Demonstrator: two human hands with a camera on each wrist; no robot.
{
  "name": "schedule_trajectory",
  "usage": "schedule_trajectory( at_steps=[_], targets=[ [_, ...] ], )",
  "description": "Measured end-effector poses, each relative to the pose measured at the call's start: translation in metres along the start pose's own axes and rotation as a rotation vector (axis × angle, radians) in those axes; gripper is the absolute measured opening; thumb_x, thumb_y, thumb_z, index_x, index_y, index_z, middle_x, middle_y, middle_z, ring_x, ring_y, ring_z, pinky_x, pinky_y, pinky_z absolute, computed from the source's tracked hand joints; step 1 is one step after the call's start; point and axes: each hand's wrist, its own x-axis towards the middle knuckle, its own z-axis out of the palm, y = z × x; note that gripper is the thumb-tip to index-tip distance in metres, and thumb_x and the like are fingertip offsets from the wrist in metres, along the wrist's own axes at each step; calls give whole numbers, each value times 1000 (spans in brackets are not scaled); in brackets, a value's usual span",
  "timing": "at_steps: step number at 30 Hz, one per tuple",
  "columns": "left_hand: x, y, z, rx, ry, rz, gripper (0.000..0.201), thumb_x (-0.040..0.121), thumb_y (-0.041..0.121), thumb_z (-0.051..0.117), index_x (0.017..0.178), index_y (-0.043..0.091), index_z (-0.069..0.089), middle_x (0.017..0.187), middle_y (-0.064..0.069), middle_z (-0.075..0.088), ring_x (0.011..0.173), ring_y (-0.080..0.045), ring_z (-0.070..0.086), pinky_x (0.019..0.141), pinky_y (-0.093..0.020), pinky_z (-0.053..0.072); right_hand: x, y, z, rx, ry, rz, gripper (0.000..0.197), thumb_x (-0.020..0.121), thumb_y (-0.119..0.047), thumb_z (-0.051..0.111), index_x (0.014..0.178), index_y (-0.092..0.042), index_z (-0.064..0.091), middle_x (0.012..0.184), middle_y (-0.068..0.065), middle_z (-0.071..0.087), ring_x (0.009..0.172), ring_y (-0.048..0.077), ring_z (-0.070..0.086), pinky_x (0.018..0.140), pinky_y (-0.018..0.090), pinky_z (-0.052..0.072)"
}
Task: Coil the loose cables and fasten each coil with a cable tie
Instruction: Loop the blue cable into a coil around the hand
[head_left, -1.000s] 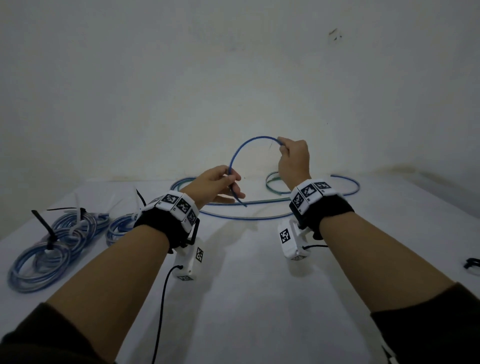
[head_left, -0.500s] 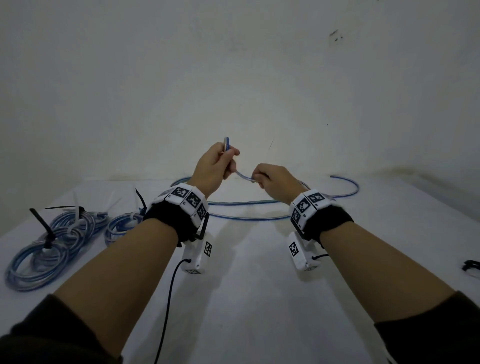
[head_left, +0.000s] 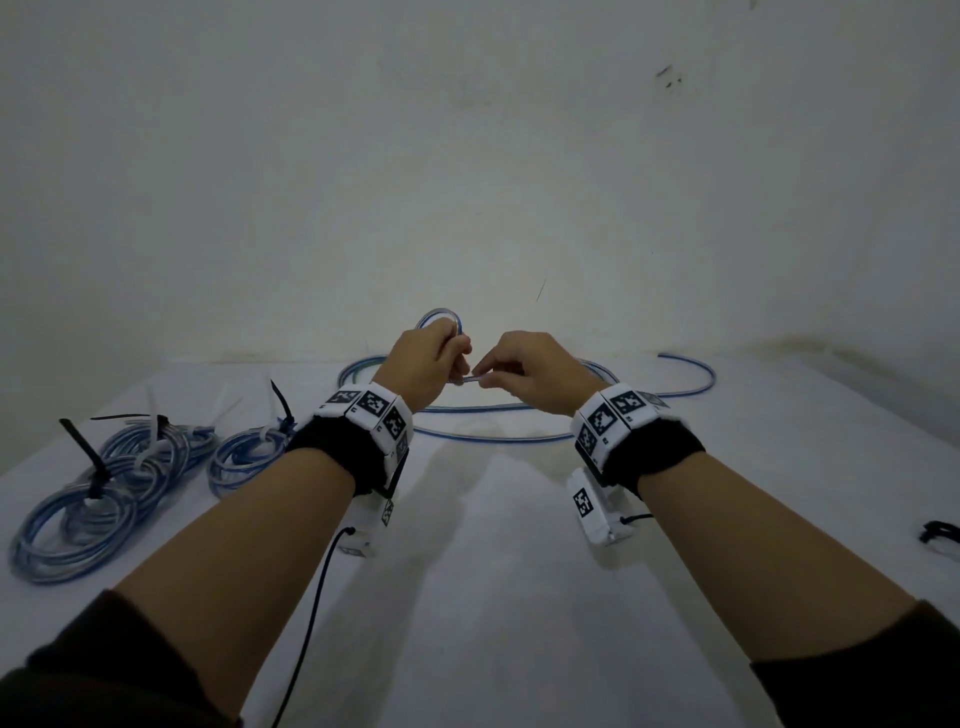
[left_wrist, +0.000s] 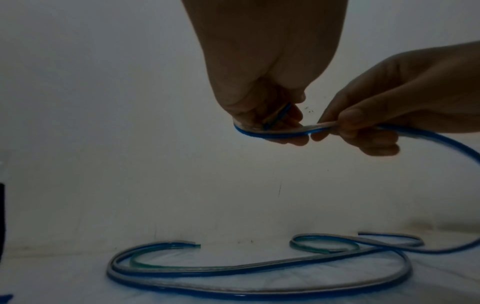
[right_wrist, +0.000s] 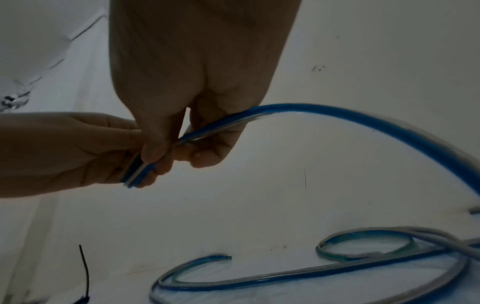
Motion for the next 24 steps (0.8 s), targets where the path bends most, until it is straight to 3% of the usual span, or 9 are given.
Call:
schedule_trajectory(
  at_steps=[3, 6, 8, 11, 13, 15, 18, 21, 24],
  targets=[
    [-3, 2, -3, 102, -59, -28, 25, 97, 19, 39, 85, 6, 56, 65, -4, 64, 57, -17, 62, 68, -29, 51, -2, -1, -3, -61, 23, -36, 13, 86, -23, 64, 94, -12, 62, 67, -9, 51, 60, 6, 44, 61, 20, 33],
    [-5, 5, -4, 268, -93, -19, 30, 98, 24, 36, 85, 10, 59, 60, 2, 61, 55, -10, 56, 65, -29, 46, -3, 4, -2, -314, 87, -162, 10, 88, -24, 60, 90, -15, 64, 79, -2, 63, 72, 18, 52, 71, 30, 34],
    [-7, 4, -5, 337, -110, -21, 36, 98, 26, 33, 85, 12, 62, 59, 6, 57, 61, -13, 54, 70, -35, 45, -5, 13, -1, -467, 204, -188, 11, 85, -24, 57, 88, -20, 67, 82, -2, 64, 78, 23, 54, 74, 32, 29],
    [-9, 5, -5, 257, -145, -59, 44, 100, 32, 29, 80, 17, 66, 67, 4, 54, 70, -17, 52, 75, -36, 43, -7, 19, 3, -503, 352, -153, 21, 87, -27, 48, 86, -24, 69, 84, -2, 61, 85, 18, 47, 78, 32, 24],
    [-8, 7, -2, 162, -173, -69, 47, 100, 38, 29, 76, 21, 65, 70, 3, 52, 69, -15, 49, 71, -32, 40, -7, 18, 5, -481, 376, -119, 26, 88, -25, 42, 85, -23, 69, 85, -2, 62, 88, 18, 48, 80, 33, 22],
    [-7, 9, -1, 46, -198, -83, 46, 99, 41, 32, 72, 21, 65, 69, 3, 50, 64, -12, 46, 65, -27, 38, -6, 16, 4, -436, 312, -42, 28, 93, -21, 40, 89, -20, 67, 92, 0, 62, 94, 24, 52, 83, 33, 20],
    [-4, 8, -1, -128, -260, -100, 38, 99, 31, 39, 71, 18, 61, 63, 4, 45, 54, -8, 41, 56, -20, 34, -5, 12, 1, -357, 192, 67, 26, 98, -16, 39, 97, -16, 65, 99, 2, 61, 101, 25, 48, 89, 35, 22],
    [-4, 7, -4, -336, -333, -171, 37, 101, 23, 34, 73, 9, 55, 48, 11, 38, 40, -1, 32, 44, -12, 28, -6, 10, 1, -188, 174, 90, 28, 96, -22, 35, 97, -12, 61, 86, 1, 61, 85, 22, 48, 82, 34, 24],
    [-6, 7, -8, -402, -371, -193, 37, 102, 19, 30, 74, 9, 51, 41, 13, 35, 39, -2, 27, 43, -13, 22, -7, 13, 3, -55, 174, 53, 23, 96, -21, 37, 90, -9, 55, 69, 0, 53, 66, 18, 43, 74, 33, 29]
  ],
)
